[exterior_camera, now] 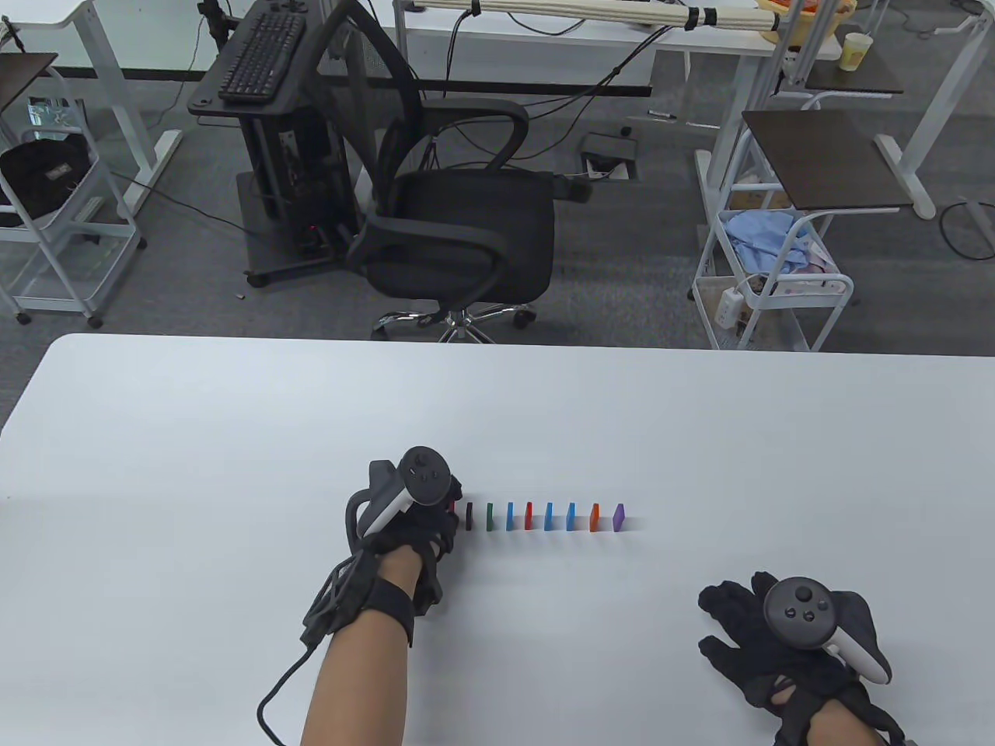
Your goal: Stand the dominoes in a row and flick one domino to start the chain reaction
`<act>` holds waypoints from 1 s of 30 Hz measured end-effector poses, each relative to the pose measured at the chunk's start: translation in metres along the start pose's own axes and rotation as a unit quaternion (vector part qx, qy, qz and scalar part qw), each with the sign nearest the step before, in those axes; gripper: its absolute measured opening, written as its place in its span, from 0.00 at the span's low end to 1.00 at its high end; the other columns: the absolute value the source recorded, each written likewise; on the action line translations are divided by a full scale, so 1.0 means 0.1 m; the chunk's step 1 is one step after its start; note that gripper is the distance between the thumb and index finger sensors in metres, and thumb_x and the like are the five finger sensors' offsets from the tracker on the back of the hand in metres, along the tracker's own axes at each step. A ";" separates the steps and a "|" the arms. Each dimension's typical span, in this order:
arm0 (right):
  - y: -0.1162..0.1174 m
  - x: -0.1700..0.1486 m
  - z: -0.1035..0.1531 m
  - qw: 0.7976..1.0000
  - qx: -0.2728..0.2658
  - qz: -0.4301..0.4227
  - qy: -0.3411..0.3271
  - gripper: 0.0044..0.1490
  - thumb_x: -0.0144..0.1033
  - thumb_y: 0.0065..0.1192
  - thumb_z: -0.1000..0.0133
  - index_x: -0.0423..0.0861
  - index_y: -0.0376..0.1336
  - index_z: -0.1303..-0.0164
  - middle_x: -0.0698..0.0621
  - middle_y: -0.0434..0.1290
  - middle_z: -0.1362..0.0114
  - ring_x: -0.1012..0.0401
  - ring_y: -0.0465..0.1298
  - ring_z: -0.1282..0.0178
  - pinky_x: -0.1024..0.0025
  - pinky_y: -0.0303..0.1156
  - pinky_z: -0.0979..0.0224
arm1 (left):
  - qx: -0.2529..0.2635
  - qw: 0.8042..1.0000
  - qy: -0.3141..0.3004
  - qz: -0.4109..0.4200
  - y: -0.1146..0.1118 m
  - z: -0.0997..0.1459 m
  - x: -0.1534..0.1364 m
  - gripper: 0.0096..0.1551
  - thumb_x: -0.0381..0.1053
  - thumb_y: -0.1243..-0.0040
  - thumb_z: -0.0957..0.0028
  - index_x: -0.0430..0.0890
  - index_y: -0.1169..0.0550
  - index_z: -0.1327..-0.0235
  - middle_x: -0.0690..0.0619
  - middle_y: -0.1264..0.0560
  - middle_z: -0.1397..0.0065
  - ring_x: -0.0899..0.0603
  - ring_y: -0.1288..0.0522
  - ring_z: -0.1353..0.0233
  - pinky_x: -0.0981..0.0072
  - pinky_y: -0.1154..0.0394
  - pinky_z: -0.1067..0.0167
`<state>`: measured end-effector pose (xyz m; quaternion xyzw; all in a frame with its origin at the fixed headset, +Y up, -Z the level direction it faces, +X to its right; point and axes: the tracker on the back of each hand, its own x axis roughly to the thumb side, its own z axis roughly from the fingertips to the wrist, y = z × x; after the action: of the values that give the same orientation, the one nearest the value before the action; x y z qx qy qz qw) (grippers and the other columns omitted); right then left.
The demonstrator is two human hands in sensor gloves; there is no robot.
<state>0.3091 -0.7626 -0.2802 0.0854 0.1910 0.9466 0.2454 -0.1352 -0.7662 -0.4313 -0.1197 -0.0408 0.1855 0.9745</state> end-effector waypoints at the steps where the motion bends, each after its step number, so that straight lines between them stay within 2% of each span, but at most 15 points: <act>1: 0.00 0.00 0.00 1.000 0.000 0.000 0.000 0.41 0.54 0.57 0.41 0.53 0.45 0.23 0.42 0.43 0.14 0.38 0.26 0.20 0.35 0.22 0.23 | -0.002 1.000 0.000 0.000 0.00 0.00 -0.01 0.32 0.47 0.30 0.54 0.49 0.31 0.37 0.49 0.23 0.31 0.39 0.27 0.27 0.24 0.58 0.29; 16: 0.00 0.00 0.00 1.000 0.002 0.000 0.001 0.41 0.54 0.57 0.41 0.53 0.45 0.23 0.42 0.43 0.14 0.38 0.26 0.20 0.35 0.22 0.23 | -0.008 1.000 0.003 0.005 0.00 0.03 -0.04 0.32 0.47 0.31 0.53 0.51 0.31 0.36 0.49 0.24 0.30 0.39 0.29 0.26 0.24 0.59 0.29; 30: 0.00 0.00 0.00 1.000 0.000 -0.002 0.001 0.41 0.54 0.57 0.41 0.53 0.45 0.23 0.42 0.43 0.14 0.38 0.26 0.20 0.35 0.22 0.24 | -0.013 1.000 0.014 -0.001 0.08 0.13 -0.11 0.40 0.50 0.29 0.55 0.50 0.36 0.31 0.48 0.31 0.24 0.37 0.33 0.23 0.23 0.61 0.30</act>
<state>0.3092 -0.7629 -0.2803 0.0843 0.1909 0.9462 0.2471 -0.1501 -0.7607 -0.4213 -0.1345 -0.0293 0.1824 0.9735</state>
